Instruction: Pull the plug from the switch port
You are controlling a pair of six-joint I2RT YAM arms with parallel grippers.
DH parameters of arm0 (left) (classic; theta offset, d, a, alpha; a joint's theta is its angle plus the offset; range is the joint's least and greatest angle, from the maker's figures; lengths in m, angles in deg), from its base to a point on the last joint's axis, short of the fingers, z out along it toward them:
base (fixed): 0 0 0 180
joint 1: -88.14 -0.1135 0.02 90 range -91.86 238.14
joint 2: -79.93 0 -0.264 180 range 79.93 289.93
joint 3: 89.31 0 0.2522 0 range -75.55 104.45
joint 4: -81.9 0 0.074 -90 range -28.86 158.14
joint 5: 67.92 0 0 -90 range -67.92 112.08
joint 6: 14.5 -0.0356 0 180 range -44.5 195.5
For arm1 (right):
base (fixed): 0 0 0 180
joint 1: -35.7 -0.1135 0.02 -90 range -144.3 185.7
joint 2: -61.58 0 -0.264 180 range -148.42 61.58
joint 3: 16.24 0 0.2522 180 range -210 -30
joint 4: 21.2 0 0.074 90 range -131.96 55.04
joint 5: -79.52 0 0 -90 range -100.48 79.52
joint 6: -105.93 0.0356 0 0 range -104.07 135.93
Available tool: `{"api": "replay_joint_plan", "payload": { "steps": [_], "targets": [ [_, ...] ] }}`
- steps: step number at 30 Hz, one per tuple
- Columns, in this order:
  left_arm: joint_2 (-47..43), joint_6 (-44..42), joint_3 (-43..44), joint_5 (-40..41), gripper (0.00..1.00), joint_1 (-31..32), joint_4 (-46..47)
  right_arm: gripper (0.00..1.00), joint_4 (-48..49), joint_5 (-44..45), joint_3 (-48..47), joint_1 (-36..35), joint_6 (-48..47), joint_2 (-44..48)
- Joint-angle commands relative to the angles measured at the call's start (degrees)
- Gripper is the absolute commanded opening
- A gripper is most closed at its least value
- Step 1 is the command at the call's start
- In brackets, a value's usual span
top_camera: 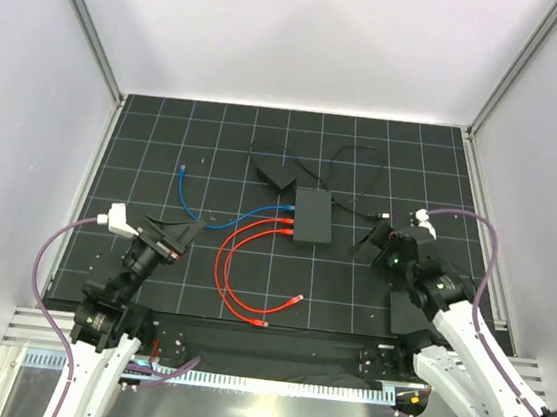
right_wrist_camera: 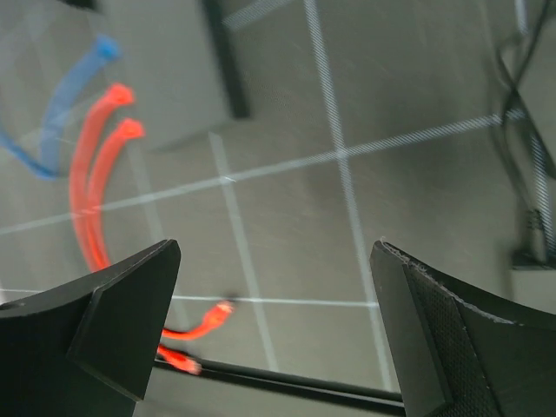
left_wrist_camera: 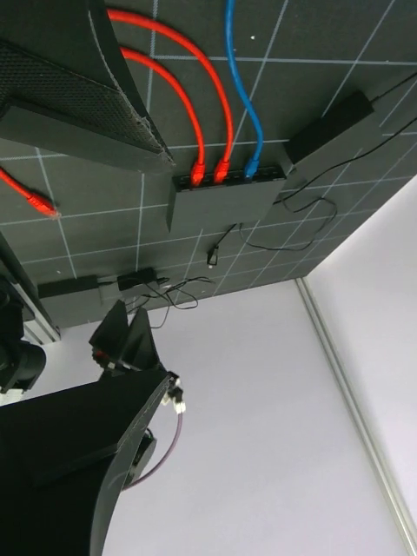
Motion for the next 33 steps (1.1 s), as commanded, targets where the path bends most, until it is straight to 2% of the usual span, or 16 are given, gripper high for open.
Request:
{"api": "replay_joint_plan", "payload": {
  "steps": [1,4,7,8,11,12,16,17,21,27,33],
  "targets": [
    [2.6,2.4,-0.4,-0.6,1.00,-0.1,2.5,1.00,-2.5,0.6,-2.3,0.1,-4.8,-3.3],
    [8.0,0.3,1.7,-0.9,1.00,0.0,1.7,1.00,4.6,-11.3,-0.5,0.1,-6.6,-5.3],
    [20.1,-3.8,6.5,-4.3,1.00,0.0,1.0,1.00,15.9,-19.0,2.7,0.1,-5.2,-8.7],
    [26.7,-4.1,7.4,-4.9,1.00,-0.1,1.0,1.00,20.6,-22.0,3.2,0.1,-4.9,-10.3],
    [34.8,-3.9,9.0,-7.3,0.95,0.8,4.6,1.00,28.8,-23.1,4.8,0.1,-2.9,-13.0],
    [38.6,-3.6,8.6,-7.2,0.93,1.5,8.4,1.00,30.0,-22.9,4.8,0.1,-2.4,-15.1],
    [44.5,-2.0,8.1,-0.2,0.89,8.8,16.3,1.00,39.6,-23.5,5.2,-1.3,-1.7,-19.8],
    [45.7,-2.0,8.4,1.3,0.89,12.1,17.4,1.00,40.5,-23.5,5.1,-1.8,-1.3,-20.7],
    [52.3,-1.8,9.2,5.1,0.84,17.8,24.4,0.99,41.8,-22.1,3.6,-3.6,-1.2,-24.7],
    [63.9,-2.3,10.6,3.6,0.75,19.8,34.2,0.91,41.9,-19.2,1.4,-5.7,-4.8,-27.1],
    [73.0,-4.9,15.7,-0.3,0.68,19.8,40.1,0.90,40.8,-16.9,-1.0,-5.7,-8.9,-27.5]
  ]
}}
